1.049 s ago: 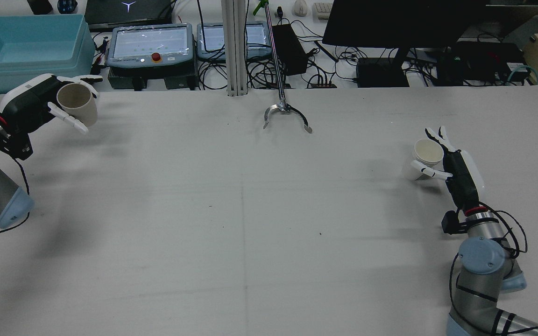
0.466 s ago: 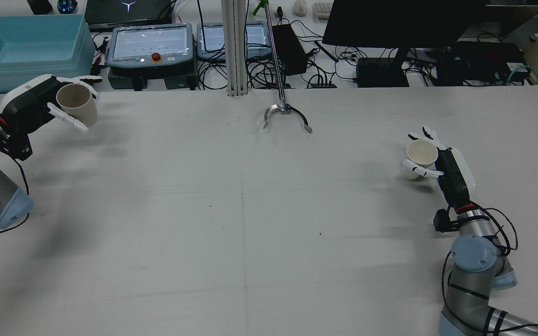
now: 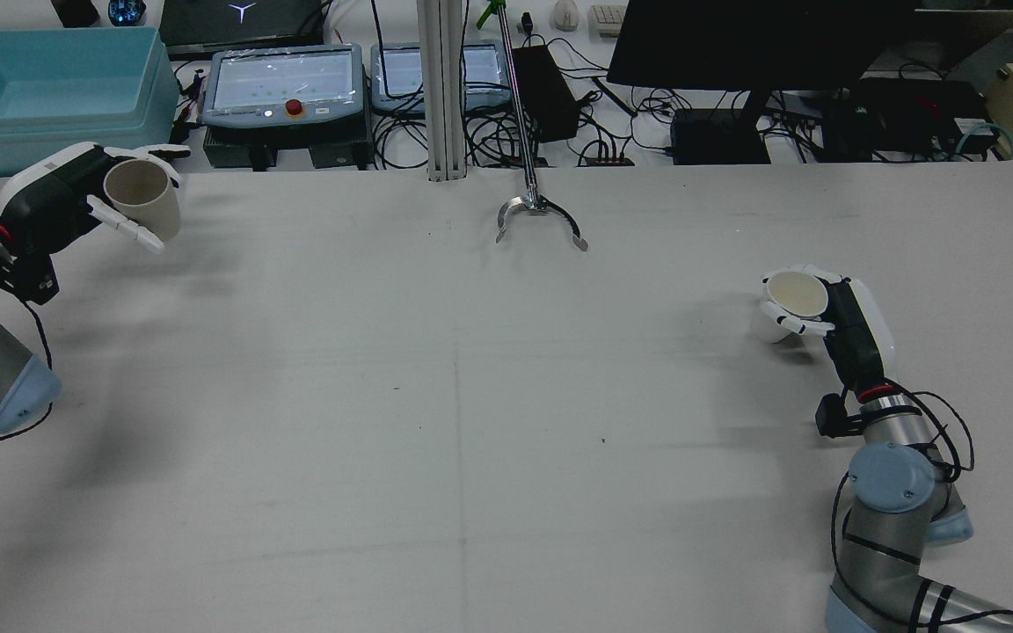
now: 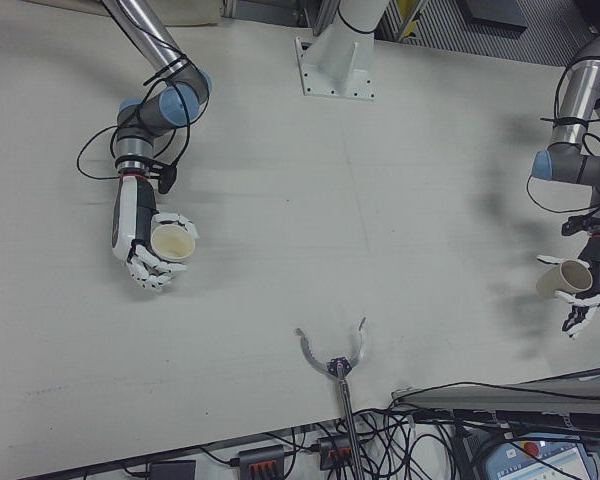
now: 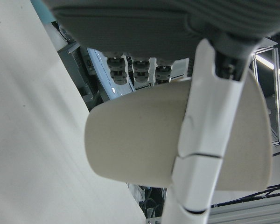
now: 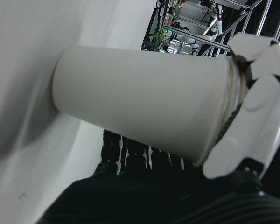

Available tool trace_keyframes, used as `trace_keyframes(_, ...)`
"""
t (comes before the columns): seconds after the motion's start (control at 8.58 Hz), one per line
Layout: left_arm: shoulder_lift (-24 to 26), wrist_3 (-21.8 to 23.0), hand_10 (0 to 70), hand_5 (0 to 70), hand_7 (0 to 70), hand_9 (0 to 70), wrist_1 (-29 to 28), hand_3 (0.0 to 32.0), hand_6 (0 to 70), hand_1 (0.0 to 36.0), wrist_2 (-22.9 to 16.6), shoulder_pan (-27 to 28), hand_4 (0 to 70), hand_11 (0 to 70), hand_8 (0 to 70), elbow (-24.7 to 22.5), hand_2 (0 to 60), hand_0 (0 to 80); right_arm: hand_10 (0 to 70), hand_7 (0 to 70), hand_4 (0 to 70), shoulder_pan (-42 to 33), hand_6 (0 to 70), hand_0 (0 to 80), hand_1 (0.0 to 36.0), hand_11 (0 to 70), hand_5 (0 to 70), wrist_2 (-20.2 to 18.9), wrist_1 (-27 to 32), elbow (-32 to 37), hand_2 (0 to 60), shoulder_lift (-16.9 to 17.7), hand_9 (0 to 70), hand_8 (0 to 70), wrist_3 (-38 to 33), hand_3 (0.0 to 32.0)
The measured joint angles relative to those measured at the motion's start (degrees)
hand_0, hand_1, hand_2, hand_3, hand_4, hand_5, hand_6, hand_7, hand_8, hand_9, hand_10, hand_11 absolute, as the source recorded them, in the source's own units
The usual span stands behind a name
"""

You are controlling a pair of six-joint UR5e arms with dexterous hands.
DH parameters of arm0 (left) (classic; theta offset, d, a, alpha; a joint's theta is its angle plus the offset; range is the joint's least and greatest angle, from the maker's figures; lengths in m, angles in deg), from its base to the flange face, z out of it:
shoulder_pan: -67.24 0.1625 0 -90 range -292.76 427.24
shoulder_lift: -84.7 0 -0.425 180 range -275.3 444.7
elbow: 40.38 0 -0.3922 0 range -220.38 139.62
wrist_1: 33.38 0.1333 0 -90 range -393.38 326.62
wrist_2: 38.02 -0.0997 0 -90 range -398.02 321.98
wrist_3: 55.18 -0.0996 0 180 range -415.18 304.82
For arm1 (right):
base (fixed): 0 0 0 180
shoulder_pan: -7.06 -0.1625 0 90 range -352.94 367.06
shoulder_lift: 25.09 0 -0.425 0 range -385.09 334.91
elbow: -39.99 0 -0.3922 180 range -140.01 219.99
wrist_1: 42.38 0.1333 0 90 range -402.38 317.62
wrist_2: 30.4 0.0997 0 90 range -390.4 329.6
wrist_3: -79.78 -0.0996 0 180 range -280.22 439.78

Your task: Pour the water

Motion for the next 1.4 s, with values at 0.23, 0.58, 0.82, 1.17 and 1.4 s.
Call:
trace_keyframes(0.23,0.0,-0.1,6.9,36.4,20.5,10.2,0.0,0.0,13.8,25.3,0.0,0.1,68.7,11.9,7.1,-0.3,0.0,80.0,19.1,52.6,34.4,-0.4,38.6,46.1,27.8,29.1,31.4,0.0,-0.1,-0.4,60.0,-0.1,42.2,29.2,-0.2,0.0)
trace_keyframes(0.58,2.4,-0.4,6.2,36.8,19.7,9.2,2.8,0.0,13.5,25.6,-0.1,1.0,68.6,11.0,6.5,-3.1,0.0,80.0,23.5,57.3,27.1,-1.8,42.9,46.5,35.8,36.1,35.2,-1.3,-0.1,-2.1,60.0,-0.1,45.1,32.1,0.0,0.0)
trace_keyframes(0.82,7.0,-0.6,6.3,37.1,19.7,8.9,6.0,0.0,13.5,25.9,-0.5,3.7,68.4,11.2,6.3,-4.7,0.0,80.0,33.8,63.8,22.7,-3.2,50.1,46.6,36.0,50.1,37.0,-3.3,-0.1,-3.6,60.0,-0.1,51.0,38.8,0.4,0.0)
trace_keyframes(1.17,12.3,-1.1,6.1,37.1,19.4,8.5,10.2,0.0,13.4,26.0,-0.7,6.9,68.2,11.0,6.1,-6.6,0.0,80.0,43.0,68.9,21.7,-5.7,58.2,47.2,36.0,62.6,40.4,-5.4,-0.2,-7.4,60.0,-0.1,57.3,45.3,1.6,0.0)
trace_keyframes(1.4,13.3,-1.3,6.5,37.4,19.7,8.9,11.3,0.0,13.7,26.0,-0.7,7.6,68.8,11.5,6.4,-7.3,0.0,80.0,44.7,68.8,22.6,-7.1,60.4,47.7,36.0,65.1,41.1,-6.4,-0.3,-10.1,60.0,-0.1,57.6,46.2,3.4,0.0)
